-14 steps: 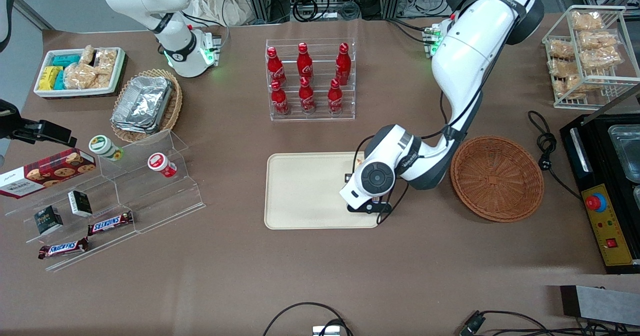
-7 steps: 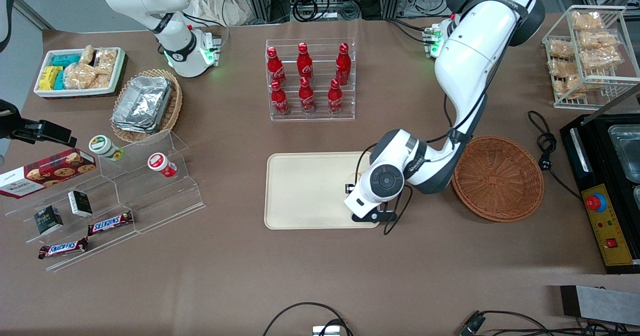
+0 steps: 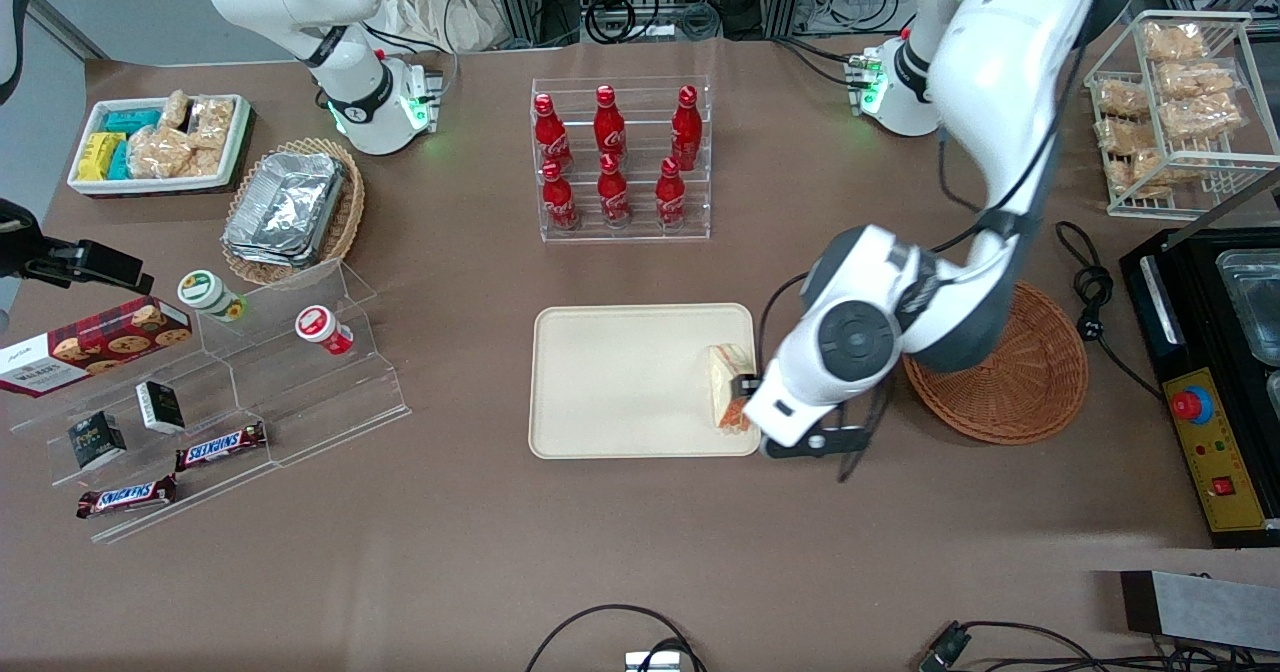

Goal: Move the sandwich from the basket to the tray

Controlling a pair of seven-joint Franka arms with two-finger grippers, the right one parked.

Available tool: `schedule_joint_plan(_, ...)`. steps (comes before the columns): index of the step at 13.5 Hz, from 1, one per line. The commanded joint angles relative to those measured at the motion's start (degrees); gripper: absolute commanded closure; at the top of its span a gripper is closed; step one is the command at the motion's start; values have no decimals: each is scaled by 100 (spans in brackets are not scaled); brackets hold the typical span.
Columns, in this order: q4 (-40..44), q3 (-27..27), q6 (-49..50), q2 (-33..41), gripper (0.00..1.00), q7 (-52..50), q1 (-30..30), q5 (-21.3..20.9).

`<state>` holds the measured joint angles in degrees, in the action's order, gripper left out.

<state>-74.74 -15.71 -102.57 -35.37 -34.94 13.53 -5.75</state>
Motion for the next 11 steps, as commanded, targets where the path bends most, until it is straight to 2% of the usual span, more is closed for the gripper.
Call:
schedule_joint_plan(1, -688, -11, 220, 836, 0, 283, -568, -23)
schedule_joint_plan(3, -1626, 94, 116, 1634, 0, 1082, -693, 56)
schedule_joint_plan(6, -2719, 682, -403, 2542, 0, 1855, -737, 257)
schedule_joint_plan(8, -2721, 1051, -107, 2719, 0, 2734, -746, 320)
schedule_joint_plan(11, -2388, 1281, 53, 2650, 0, 3526, -851, 320)
